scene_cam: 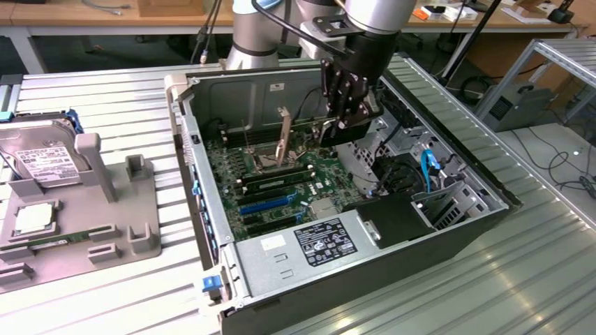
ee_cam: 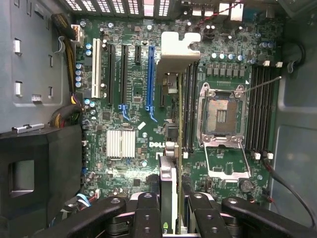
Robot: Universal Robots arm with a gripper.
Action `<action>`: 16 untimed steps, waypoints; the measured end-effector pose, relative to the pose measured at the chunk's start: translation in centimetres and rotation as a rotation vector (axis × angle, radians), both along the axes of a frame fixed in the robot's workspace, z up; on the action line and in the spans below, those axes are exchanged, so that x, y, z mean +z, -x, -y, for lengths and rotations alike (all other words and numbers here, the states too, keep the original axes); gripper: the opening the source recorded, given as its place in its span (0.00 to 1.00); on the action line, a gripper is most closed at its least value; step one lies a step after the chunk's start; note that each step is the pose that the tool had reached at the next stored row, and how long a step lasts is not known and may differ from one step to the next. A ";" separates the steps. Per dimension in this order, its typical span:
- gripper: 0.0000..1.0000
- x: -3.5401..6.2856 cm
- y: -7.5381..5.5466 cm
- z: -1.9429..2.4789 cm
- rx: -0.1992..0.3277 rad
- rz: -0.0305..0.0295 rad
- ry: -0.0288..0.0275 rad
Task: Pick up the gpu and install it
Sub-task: 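Insert the gpu into the slot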
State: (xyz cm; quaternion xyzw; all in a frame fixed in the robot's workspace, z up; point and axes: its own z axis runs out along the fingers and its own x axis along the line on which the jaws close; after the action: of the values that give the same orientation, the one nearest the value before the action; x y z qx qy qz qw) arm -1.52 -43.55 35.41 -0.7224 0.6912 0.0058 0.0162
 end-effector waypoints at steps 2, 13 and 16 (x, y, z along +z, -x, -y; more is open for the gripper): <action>0.27 -0.05 0.0 0.07 0.000 0.0000 -0.0002; 0.27 -0.27 0.3 0.35 0.000 0.0000 -0.0006; 0.27 -0.35 0.6 0.42 0.000 -0.0001 -0.0008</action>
State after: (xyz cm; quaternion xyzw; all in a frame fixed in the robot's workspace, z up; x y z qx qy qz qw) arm -2.07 -43.97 35.06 -0.7224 0.6912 0.0061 0.0164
